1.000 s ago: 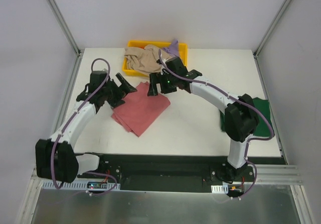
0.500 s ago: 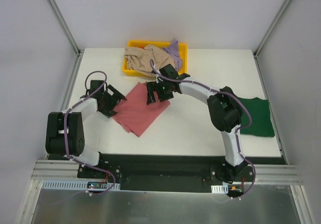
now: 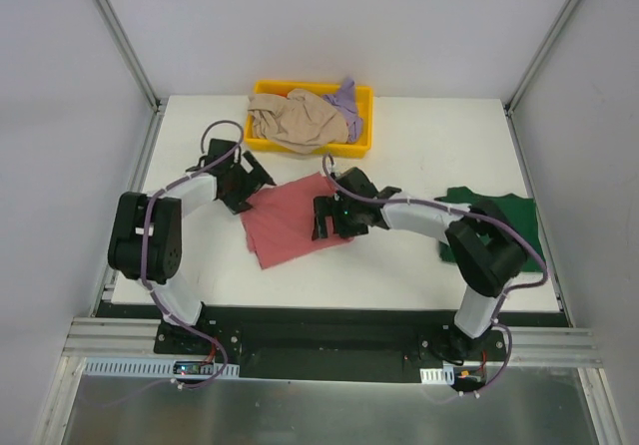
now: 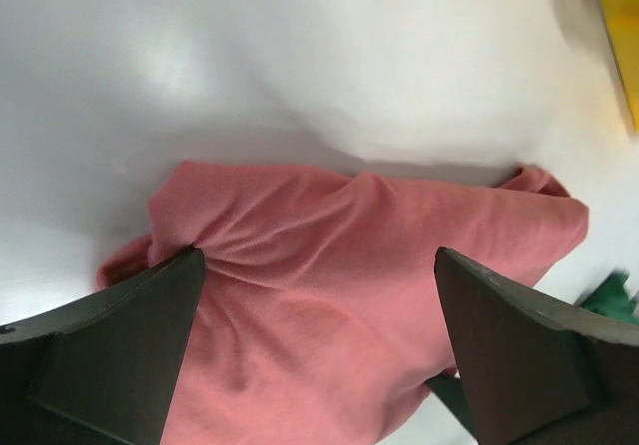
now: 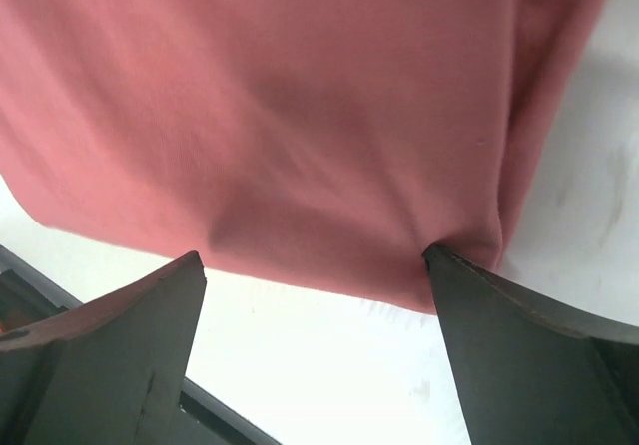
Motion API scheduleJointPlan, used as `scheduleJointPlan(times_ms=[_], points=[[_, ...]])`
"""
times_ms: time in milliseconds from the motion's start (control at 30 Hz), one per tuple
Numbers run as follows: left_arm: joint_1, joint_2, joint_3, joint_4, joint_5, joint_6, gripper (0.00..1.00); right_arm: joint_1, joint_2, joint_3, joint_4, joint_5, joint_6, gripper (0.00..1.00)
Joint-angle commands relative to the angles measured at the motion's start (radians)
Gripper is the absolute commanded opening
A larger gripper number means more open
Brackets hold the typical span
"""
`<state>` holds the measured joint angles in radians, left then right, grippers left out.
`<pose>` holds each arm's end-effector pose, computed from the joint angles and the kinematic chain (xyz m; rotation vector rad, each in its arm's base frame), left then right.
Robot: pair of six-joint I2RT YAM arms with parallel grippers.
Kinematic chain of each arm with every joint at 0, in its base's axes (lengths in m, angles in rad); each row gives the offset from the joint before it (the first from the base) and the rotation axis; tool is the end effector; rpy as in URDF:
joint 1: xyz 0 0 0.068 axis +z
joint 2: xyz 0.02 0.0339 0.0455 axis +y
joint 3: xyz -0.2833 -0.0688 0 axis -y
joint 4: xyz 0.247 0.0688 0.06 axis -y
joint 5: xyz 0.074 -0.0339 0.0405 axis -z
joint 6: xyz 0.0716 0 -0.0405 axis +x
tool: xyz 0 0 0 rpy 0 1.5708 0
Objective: Fold and stack the t-shirts
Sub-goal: Fold the long partially folded tshirt into a neat square, then put the neatly folded tshirt into the corner of the board with the right arm
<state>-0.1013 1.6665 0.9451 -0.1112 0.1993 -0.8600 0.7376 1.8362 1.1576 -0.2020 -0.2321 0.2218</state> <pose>0.3659 -0.0514 0.1708 -0.8340 2.3525 -0.6672 0.2966 0.2918 0.1678 -0.7531 2.4363 0.6862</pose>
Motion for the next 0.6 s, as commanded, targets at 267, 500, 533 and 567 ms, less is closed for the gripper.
scheduleJointPlan(times_ms=[267, 500, 533, 567], points=[[-0.221, -0.066, 0.123, 0.024, 0.083, 0.168, 0.99, 0.137, -0.52, -0.337, -0.051, 0.453, 0.2, 0.96], [-0.221, -0.275, 0.081, -0.082, 0.022, 0.228, 0.99, 0.04, -0.598, -0.283, -0.067, 0.414, 0.1, 0.96], [-0.221, -0.299, 0.063, -0.1, 0.003, 0.228, 0.99, 0.014, -0.583, -0.277, -0.051, 0.368, 0.102, 0.96], [-0.221, -0.318, 0.044, -0.107, -0.023, 0.231, 0.99, -0.01, -0.56, -0.274, -0.031, 0.297, 0.097, 0.96]])
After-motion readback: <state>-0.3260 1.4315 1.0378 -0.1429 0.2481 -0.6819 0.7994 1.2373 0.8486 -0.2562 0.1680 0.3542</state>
